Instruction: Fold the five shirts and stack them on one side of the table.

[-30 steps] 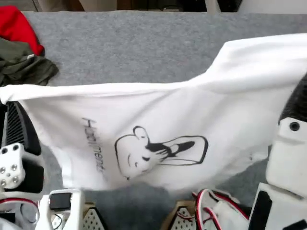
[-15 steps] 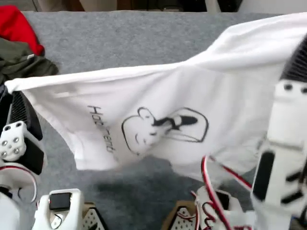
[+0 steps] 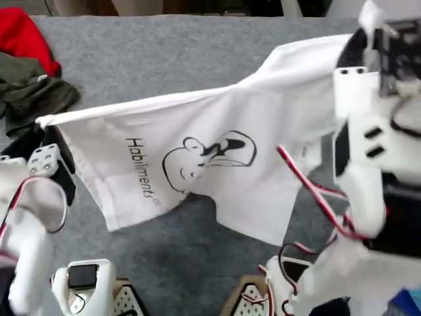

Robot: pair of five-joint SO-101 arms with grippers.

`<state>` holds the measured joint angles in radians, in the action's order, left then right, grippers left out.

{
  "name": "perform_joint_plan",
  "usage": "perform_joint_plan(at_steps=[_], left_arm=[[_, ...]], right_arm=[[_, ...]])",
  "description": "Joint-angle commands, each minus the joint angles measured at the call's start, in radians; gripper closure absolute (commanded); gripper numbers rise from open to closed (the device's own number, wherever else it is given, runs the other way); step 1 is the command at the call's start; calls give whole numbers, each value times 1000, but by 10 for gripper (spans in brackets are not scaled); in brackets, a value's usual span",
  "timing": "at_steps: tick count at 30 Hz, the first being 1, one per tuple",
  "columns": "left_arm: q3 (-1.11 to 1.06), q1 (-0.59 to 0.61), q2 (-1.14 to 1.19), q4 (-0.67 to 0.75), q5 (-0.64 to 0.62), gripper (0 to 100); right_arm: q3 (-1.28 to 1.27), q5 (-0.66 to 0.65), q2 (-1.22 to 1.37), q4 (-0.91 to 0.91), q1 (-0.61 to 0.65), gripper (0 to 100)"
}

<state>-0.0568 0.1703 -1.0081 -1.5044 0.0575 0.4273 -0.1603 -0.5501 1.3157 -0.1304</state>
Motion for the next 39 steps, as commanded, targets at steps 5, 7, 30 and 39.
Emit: perform_joint_plan(at_steps=[5,7,30,39], left_arm=[[-245,17,12,250,5,980],[-327,14,15,330,5,980],[-971,20,10,1137,11,980],[-1026,12,7,924,11,980]], right_arm=[[-309,9,-12,-227,38,994],[-371,9,-10,-270,39,994],[-779,172,-12,-634,182,994],[-618,170,-10,-253,180,994]])
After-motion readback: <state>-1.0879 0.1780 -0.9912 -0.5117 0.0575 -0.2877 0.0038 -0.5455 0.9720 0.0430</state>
